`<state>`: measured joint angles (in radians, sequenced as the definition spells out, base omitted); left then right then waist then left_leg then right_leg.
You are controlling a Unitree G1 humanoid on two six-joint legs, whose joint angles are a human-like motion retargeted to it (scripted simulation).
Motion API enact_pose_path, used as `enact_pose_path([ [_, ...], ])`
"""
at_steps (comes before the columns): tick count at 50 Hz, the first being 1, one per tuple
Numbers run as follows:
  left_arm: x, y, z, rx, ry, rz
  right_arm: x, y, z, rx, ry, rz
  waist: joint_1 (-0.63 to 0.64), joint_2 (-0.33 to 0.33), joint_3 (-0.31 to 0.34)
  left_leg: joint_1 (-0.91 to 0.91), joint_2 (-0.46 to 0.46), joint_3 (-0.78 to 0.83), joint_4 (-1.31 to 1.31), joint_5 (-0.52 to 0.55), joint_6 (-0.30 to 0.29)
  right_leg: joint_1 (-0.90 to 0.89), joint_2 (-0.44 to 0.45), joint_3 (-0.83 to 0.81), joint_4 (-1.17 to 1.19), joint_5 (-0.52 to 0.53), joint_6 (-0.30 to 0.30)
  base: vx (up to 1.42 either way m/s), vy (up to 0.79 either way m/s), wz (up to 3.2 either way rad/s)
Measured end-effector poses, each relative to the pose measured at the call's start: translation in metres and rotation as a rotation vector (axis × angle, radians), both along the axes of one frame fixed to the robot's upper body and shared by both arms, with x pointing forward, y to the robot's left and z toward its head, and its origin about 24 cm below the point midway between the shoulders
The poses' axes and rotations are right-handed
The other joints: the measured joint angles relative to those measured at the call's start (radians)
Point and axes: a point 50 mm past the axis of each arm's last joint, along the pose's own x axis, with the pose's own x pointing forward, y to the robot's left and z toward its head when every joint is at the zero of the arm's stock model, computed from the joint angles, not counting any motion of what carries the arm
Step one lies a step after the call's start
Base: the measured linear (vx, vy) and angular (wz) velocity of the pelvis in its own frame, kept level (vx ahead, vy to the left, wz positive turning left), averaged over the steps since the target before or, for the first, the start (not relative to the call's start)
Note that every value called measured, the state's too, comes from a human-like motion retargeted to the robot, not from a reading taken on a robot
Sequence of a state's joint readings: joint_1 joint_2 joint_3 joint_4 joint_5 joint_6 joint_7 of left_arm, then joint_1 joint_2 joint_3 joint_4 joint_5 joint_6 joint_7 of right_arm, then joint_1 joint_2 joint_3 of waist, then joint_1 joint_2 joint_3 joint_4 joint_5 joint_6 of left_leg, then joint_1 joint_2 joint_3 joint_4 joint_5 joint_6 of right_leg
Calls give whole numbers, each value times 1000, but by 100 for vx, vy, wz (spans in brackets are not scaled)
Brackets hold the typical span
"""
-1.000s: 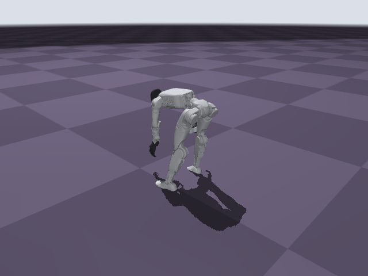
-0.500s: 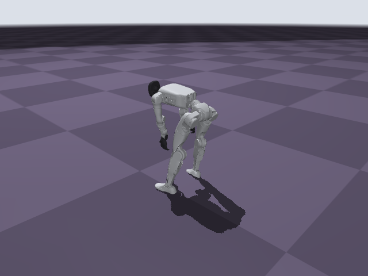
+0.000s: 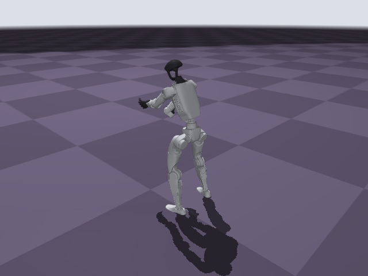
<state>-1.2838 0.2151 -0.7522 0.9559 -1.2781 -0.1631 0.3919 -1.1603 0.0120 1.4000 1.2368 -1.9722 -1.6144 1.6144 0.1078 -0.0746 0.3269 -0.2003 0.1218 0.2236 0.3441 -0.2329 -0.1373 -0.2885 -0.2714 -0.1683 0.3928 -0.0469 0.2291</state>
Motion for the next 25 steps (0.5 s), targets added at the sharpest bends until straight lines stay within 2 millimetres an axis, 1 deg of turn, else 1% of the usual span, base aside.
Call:
enact_pose_path([
  [3,-4,1,57,-64,-180,-17,25,5,53,-2,-169,37,32,31,-122,120,-17,-7,-54,-13,2,123,-6,-13,-43,-12,0,36,16,16],
  [5,-8,12,87,-105,-284,-13,34,8,83,-2,-259,58,54,62,-242,185,-27,-6,-97,-11,-7,185,-8,-21,-75,-5,5,37,16,5],
  [7,-20,15,124,-101,-435,-30,42,11,127,-3,-385,82,96,68,-329,231,-38,-1,-141,-12,-13,226,-12,-27,-112,0,11,31,14,-6],
  [8,-29,17,144,-87,-524,-35,45,12,152,-3,-458,93,120,68,-365,252,-44,3,-163,-12,-15,243,-14,-29,-129,2,15,28,13,-12],
  [11,-66,21,205,8,-822,-26,40,19,227,0,-672,132,167,57,-448,297,-60,10,-222,-12,-21,279,-20,-36,-173,5,21,26,12,-8],
  [13,-97,24,239,86,-1029,-9,29,24,272,4,-804,155,181,53,-496,314,-68,7,-256,-10,-32,295,-24,-48,-196,8,29,22,10,15],
  [15,-136,28,266,180,-1254,11,11,32,314,9,-931,181,170,51,-529,324,-74,-3,-286,-8,-44,308,-27,-67,-215,12,32,18,9,32],
  [17,-175,36,282,283,-1465,29,-10,44,349,15,-1050,210,137,58,-544,329,-76,-15,-305,-5,-55,320,-28,-87,-226,13,23,15,7,38],
  [18,-194,40,285,328,-1563,32,-24,50,368,18,-1114,228,112,63,-546,330,-75,-21,-310,1,-55,325,-27,-96,-230,10,8,13,6,34],
  [20,-231,51,285,356,-1752,46,-56,61,401,25,-1244,258,73,74,-543,331,-73,-32,-314,12,-40,334,-25,-108,-233,2,-34,11,5,26],
  [22,-259,64,282,371,-1896,87,-84,69,425,30,-1345,287,62,84,-526,334,-75,-39,-314,8,-42,336,-29,-114,-223,-1,-38,8,4,15],
  [23,-270,68,276,372,-1955,109,-97,72,434,32,-1391,302,61,86,-510,335,-75,-42,-311,5,-42,334,-31,-113,-212,-4,-40,5,3,9],
  [25,-284,74,259,381,-2043,154,-118,67,451,48,-1468,287,60,79,-470,341,-76,-46,-302,-4,-40,327,-37,-109,-178,-11,-43,0,0,0],
])
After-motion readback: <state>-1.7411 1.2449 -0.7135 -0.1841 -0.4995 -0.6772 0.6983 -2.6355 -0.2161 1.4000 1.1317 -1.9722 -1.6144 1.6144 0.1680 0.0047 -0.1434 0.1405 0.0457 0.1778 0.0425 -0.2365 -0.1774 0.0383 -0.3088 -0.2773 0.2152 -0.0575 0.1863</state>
